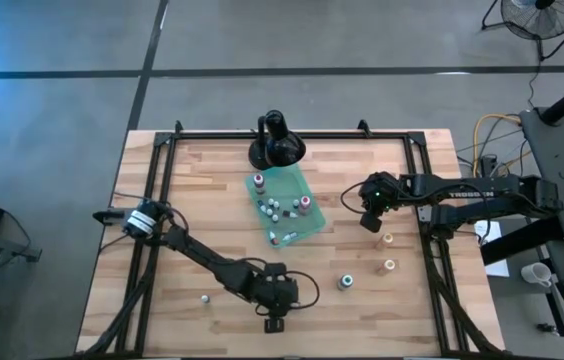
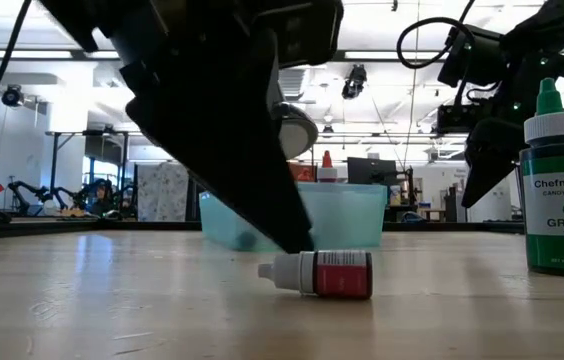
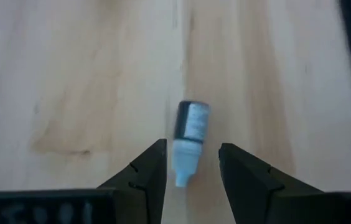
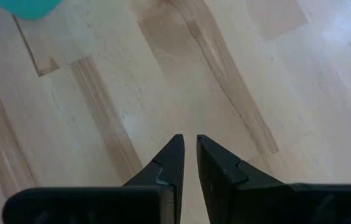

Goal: Pick & Place food coloring
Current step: Put the small pink food coloring bottle into the green bin

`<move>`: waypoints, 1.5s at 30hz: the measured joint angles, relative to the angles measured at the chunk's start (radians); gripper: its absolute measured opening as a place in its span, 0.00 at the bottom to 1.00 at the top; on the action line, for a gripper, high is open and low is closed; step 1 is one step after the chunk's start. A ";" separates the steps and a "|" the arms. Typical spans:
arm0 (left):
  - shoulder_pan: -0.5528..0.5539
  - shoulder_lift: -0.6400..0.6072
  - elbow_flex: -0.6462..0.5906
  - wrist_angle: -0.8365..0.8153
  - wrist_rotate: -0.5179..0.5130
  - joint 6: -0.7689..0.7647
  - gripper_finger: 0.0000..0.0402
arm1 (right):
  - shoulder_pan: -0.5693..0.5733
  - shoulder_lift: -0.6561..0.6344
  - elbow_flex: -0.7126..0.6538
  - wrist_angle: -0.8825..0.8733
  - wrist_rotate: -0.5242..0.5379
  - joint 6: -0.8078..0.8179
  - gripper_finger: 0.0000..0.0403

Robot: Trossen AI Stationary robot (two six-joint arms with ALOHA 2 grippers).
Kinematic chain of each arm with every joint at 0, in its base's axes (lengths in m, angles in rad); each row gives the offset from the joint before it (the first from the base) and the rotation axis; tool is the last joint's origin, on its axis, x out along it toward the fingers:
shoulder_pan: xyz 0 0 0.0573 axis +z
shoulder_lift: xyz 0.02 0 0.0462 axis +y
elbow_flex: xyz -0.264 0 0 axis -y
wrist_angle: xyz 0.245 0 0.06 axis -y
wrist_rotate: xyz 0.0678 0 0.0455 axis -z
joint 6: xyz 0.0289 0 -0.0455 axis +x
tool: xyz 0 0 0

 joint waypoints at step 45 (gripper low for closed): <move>0.047 0.027 0.090 -0.319 0.020 0.034 0.10 | 0.000 0.000 0.000 0.004 0.001 -0.001 0.09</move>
